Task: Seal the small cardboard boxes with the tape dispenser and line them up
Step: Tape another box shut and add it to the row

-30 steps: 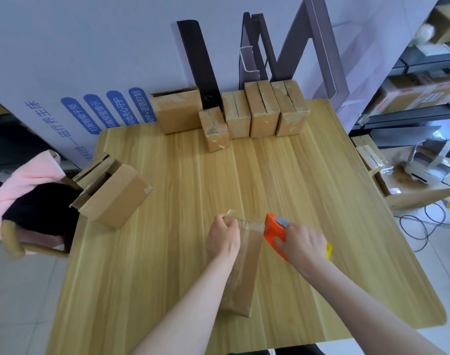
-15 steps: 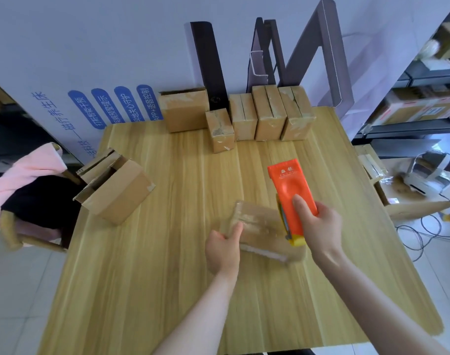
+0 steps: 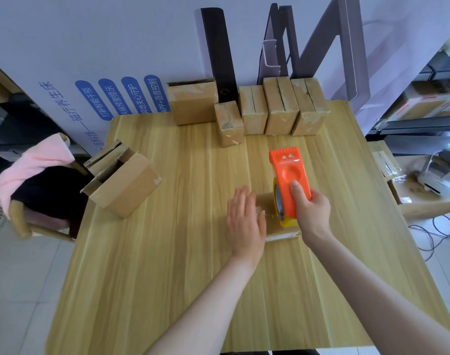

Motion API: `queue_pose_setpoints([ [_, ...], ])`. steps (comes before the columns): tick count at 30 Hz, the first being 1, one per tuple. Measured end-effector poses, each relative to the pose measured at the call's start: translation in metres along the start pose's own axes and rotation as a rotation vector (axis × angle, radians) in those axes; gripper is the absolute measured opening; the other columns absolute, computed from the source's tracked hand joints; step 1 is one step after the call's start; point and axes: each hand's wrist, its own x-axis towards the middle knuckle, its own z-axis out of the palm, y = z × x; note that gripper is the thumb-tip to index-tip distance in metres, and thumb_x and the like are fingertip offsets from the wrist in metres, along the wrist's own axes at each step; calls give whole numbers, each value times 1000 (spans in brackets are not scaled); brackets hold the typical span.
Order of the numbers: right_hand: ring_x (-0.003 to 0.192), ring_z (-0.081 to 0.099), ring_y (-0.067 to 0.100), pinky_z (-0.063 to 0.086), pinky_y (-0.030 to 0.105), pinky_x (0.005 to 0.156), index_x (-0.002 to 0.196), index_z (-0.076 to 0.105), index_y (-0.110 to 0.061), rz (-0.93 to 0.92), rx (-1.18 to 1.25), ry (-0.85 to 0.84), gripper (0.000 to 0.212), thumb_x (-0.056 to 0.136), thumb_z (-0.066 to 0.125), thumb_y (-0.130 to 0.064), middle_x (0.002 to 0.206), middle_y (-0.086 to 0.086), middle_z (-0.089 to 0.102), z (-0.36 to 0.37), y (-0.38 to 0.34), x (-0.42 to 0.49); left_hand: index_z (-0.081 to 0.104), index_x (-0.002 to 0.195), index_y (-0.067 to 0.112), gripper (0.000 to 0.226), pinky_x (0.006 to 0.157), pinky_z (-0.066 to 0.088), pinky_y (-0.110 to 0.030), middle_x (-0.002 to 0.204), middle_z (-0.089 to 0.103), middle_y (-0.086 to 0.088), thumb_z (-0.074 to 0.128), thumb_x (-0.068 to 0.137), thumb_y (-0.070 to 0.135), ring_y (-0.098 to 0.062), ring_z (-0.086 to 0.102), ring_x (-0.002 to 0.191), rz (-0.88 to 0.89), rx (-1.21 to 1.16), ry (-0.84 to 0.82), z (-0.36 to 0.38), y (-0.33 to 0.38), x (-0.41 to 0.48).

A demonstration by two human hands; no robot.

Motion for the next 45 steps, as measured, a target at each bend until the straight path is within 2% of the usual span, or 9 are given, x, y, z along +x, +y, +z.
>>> queue_pose_setpoints([
  [5, 55, 54, 9, 45, 21, 53, 72, 62, -14, 1, 6, -26, 30, 94, 57, -35, 63, -1, 59, -3, 12, 9, 40, 144, 4, 64, 118, 18, -41, 155, 31, -12, 21, 96, 41, -24, 22, 146, -58, 238, -211, 25, -12, 10],
  [17, 51, 53, 5, 44, 17, 50, 70, 60, -15, -19, 14, -12, 30, 95, 57, -32, 60, -3, 57, -2, 18, 9, 23, 152, 19, 75, 109, 17, -11, 154, 25, 12, 65, 90, 19, 3, 21, 138, -542, -615, -201, 7, -18, 15],
  [20, 47, 50, 1, 42, 14, 47, 70, 59, -12, -26, 12, -17, 32, 94, 57, -33, 59, -2, 55, -2, 20, 8, 19, 152, 29, 83, 105, 27, -23, 152, 29, 13, 70, 87, 28, -4, 31, 135, -796, -889, -361, 3, -28, 17],
  [25, 45, 47, 1, 39, 14, 45, 67, 55, -11, -31, 25, -6, 34, 95, 58, -32, 56, -4, 51, -1, 22, 7, 31, 143, 37, 73, 109, 36, -37, 142, 44, 9, 72, 82, 36, -13, 45, 128, -856, -955, -364, 14, -40, 14],
  [29, 47, 50, 2, 41, 18, 48, 67, 57, -12, -17, 17, -2, 35, 93, 59, -35, 57, -2, 54, 2, 14, 6, 41, 134, 26, 64, 99, 46, -32, 127, 57, 5, 74, 81, 29, -12, 58, 111, -950, -1055, -211, 14, -28, 8],
  [34, 40, 51, 1, 41, 16, 40, 67, 57, -8, -5, 134, 63, 33, 95, 56, -25, 49, -6, 55, 8, -2, -7, 42, 128, -4, 64, 89, 35, -19, 120, 49, -14, 76, 80, 20, -27, 49, 109, -1061, -743, 323, -2, -9, -1],
  [37, 35, 50, -1, 39, 13, 36, 66, 55, -9, 8, 154, 93, 33, 96, 55, -23, 47, -6, 55, 9, -2, -17, 35, 137, 8, 74, 106, 36, -46, 141, 36, -10, 70, 81, 42, -27, 37, 129, -865, -505, 262, -7, -20, -10],
  [40, 41, 54, 2, 42, 13, 38, 71, 60, -8, 33, 131, 111, 30, 95, 57, -27, 63, 6, 58, 11, -1, -21, 39, 141, 12, 58, 116, 19, -50, 153, 30, -10, 46, 93, 45, -26, 22, 145, -282, -125, 176, -13, -41, -6],
  [45, 38, 49, -2, 40, 11, 38, 73, 60, -6, 54, 102, 154, 31, 95, 57, -27, 62, 5, 55, 17, -2, -25, 32, 148, 20, 78, 118, 11, -49, 158, 26, -1, 28, 89, 71, -18, 10, 147, 499, 316, -443, -15, -74, 13],
])
